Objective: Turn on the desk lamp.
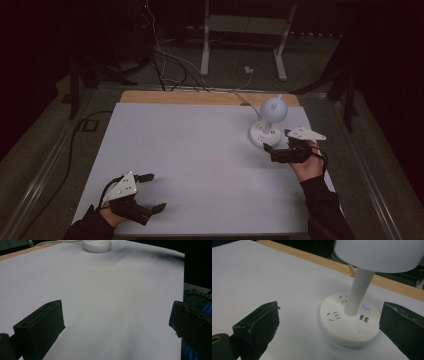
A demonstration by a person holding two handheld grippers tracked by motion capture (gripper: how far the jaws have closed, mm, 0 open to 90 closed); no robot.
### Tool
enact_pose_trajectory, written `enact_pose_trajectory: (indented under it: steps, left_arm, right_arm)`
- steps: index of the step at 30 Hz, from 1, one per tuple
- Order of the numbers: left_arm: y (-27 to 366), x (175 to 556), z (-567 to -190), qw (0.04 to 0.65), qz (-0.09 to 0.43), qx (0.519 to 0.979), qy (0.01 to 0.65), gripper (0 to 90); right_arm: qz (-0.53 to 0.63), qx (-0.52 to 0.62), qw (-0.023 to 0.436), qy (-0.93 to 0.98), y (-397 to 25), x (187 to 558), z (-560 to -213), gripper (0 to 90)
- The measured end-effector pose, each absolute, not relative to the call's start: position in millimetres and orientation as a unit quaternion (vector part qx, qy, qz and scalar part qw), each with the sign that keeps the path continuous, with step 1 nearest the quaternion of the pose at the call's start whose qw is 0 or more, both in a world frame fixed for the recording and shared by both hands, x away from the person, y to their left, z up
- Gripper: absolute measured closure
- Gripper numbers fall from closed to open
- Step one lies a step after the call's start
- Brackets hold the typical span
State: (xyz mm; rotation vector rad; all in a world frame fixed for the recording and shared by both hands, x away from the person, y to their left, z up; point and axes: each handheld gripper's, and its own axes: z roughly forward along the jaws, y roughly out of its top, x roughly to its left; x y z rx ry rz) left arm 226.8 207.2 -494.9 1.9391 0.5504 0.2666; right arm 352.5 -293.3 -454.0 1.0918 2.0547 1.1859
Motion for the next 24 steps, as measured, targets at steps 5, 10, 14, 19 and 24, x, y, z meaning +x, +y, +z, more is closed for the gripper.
enact_pose_trajectory:
  steps: [5,10,14,19,24]
  left_arm:
    - [207.5,226.9,-494.8,0.527,0.111,0.811,0.23,0.3]
    - [207.5,227.1,-494.9,0.527,0.11,0.81,0.231,0.3]
    - [207.6,227.3,-495.0,0.528,0.109,0.81,0.232,0.3]
    - [207.5,227.4,-495.1,0.527,0.108,0.81,0.233,0.3]
    - [207.6,227.6,-495.2,0.527,0.108,0.81,0.234,0.3]
  right_arm:
    - [0.445,0.414,0.249,0.753,-299.4,363.3,-454.4,2.2]
    - [0.447,0.428,0.245,0.746,-305.6,375.4,-459.0,2.2]
    - [0.444,0.437,0.242,0.744,-308.4,380.5,-462.8,5.0]
    - [0.425,0.46,0.26,0.735,-308.2,387.2,-468.0,13.1]
    - [0.417,0.481,0.265,0.724,-307.9,391.9,-470.9,16.4]
